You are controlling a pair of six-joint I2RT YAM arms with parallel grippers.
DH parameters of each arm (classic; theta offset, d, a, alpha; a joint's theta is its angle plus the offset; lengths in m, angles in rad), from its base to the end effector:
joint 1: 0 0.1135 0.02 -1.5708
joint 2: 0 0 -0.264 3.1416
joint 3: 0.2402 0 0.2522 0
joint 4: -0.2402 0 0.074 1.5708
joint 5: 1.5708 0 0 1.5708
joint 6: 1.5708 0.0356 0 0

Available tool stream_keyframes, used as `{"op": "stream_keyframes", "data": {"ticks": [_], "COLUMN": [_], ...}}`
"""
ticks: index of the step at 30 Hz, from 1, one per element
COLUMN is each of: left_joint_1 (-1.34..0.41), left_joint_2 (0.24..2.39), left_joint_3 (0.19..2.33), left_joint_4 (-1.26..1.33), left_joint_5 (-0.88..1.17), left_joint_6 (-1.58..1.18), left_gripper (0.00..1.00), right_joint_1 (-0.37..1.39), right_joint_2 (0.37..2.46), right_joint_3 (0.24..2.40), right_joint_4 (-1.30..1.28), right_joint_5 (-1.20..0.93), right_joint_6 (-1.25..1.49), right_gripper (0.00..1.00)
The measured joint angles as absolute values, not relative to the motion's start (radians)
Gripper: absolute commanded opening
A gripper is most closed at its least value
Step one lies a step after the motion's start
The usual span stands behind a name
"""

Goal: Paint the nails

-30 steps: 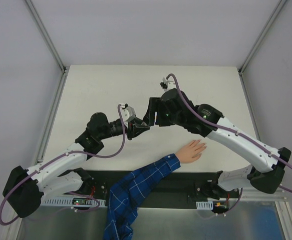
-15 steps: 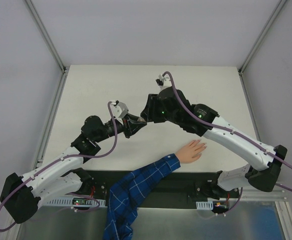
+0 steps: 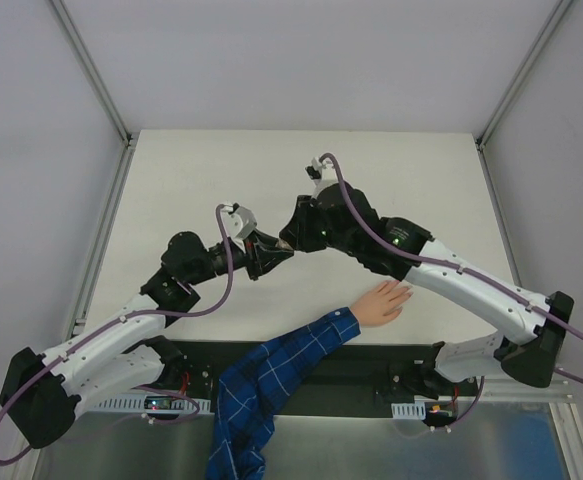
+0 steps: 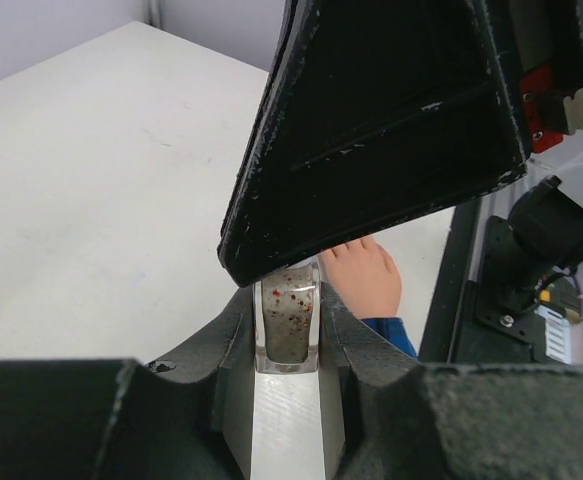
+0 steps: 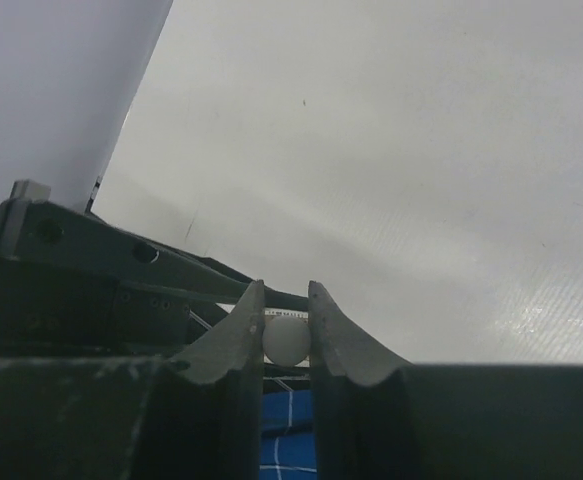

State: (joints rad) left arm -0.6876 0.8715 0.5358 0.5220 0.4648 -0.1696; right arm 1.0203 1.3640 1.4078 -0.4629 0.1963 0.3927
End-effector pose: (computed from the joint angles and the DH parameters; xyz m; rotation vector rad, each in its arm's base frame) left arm 0.1484 -0.1425 0.3111 0.7598 1.2760 -1.0232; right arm 0.1667 0.2583 0.3982 -0.5080 1.9899 0.7103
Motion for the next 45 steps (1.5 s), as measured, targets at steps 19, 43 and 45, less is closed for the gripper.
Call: {"op": "stream_keyframes", "data": {"ticks": [19, 43, 45], "left_joint_1": [-0.596, -0.623, -0.623], "left_joint_2": [1.088, 0.839, 0.834], "left_joint_3": [0.543, 0.568, 0.568], "left_joint_4": [0.967, 0.419, 0.403], "left_joint_5": [1.056, 0.511, 0.487], "left_joint_6": [-0.664, -0.175, -0.167], "left_gripper": [0.00, 0.00, 0.00], "right_joint_1": [0.785, 1.201, 1.226], "right_joint_2": [1.148, 1.332, 1.384], "right_joint_3": [0.931, 1.478, 1.527], "right_joint_4": [0.274, -0.523, -0.545], "right_joint_5": [-0.752, 0.522, 0.584], "right_joint_6": [0.147, 0.360, 0.362], "right_gripper": [0.13, 0.53, 0.51]}}
